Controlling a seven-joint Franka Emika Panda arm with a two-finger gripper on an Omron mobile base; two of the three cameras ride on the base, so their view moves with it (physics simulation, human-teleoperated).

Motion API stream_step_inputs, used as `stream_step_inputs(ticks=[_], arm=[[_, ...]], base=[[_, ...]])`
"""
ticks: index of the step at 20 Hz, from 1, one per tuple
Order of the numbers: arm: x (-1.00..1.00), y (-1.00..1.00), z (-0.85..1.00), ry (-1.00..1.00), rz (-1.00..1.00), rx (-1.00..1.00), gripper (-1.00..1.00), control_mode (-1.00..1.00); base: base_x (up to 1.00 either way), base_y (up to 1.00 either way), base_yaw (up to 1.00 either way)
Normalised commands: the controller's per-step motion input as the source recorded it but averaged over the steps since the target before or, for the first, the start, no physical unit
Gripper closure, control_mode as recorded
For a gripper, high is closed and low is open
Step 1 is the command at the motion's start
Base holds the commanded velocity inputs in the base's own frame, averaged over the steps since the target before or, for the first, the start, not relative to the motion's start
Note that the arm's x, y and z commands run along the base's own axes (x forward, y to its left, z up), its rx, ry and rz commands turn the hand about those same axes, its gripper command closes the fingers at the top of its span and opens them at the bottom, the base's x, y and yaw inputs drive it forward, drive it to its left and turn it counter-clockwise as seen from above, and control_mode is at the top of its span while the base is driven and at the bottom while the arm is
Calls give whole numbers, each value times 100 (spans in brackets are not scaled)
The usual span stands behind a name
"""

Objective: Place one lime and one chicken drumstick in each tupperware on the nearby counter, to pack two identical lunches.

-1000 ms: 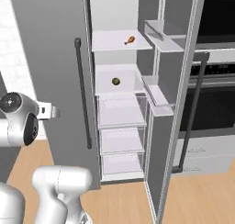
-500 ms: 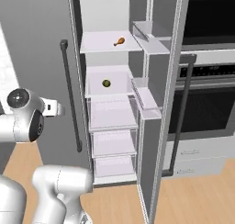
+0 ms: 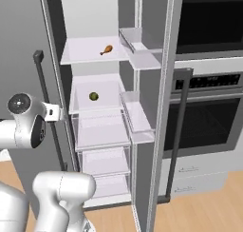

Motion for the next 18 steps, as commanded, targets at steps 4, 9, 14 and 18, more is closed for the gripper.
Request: stream_step_inputs(ticks=[4,9,14,18], arm=[[0,0,0,0,0,0,-100,100],[0,0,0,0,0,0,-100,100],[0,0,0,0,0,0,-100,100],[0,0,0,0,0,0,-100,100]], base=[[38,-46,0],[1,-13,2],[41,-18,0],[26,-39,0]])
